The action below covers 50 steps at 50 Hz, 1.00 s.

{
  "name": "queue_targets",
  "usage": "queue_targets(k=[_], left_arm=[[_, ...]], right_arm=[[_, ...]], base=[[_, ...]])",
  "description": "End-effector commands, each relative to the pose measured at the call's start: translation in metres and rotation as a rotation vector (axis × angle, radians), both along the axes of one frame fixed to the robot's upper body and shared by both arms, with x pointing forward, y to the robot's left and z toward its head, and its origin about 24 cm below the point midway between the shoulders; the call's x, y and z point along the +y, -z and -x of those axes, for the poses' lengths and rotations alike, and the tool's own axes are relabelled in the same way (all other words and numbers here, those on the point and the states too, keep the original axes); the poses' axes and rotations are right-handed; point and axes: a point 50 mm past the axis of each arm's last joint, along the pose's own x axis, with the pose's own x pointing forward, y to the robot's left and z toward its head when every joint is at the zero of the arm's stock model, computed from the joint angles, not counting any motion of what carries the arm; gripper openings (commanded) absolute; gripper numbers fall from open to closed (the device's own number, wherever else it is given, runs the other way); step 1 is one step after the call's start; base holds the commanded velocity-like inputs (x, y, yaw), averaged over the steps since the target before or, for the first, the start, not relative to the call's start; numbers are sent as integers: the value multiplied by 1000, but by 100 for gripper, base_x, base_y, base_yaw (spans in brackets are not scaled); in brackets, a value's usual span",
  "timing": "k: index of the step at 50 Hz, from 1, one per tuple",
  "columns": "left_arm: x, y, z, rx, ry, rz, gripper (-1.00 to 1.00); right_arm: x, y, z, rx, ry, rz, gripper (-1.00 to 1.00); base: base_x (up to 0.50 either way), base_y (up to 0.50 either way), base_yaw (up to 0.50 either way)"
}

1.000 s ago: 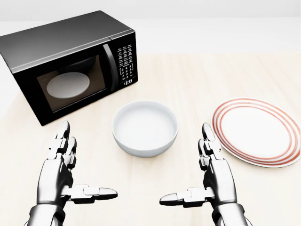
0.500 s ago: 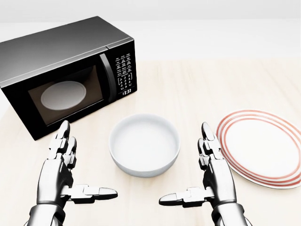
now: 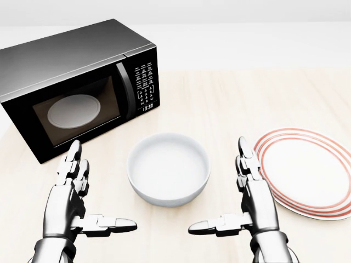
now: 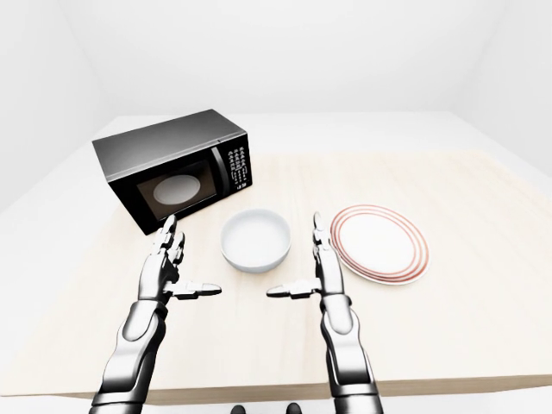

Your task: Pick up the white bowl and put it on the plate.

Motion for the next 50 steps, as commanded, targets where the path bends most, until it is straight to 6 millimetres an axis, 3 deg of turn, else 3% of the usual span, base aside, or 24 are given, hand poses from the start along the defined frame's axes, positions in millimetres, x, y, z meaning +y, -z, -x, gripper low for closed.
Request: queue_targets(k=[1, 5, 6, 7, 29, 50], left_arm=[[0, 0, 0, 0, 0, 0, 100], [0, 0, 0, 0, 0, 0, 100], [0, 0, 0, 0, 0, 0, 100], [0, 0, 0, 0, 0, 0, 100], [0, 0, 0, 0, 0, 0, 100], [0, 0, 0, 0, 0, 0, 100]], right_arm=[[-8, -9, -10, -25, 35, 166, 100], [-8, -9, -12, -28, 19, 249, 100], [-6, -29, -22, -133, 8, 712, 100], [-5, -30, -23, -139, 6, 741, 100], [6, -28, -25, -173, -35, 848, 100], [28, -30, -23, -201, -187, 1025, 100]], base=[[0, 0, 0], [0, 0, 0], [0, 0, 0], [0, 0, 0], [0, 0, 0], [0, 0, 0]])
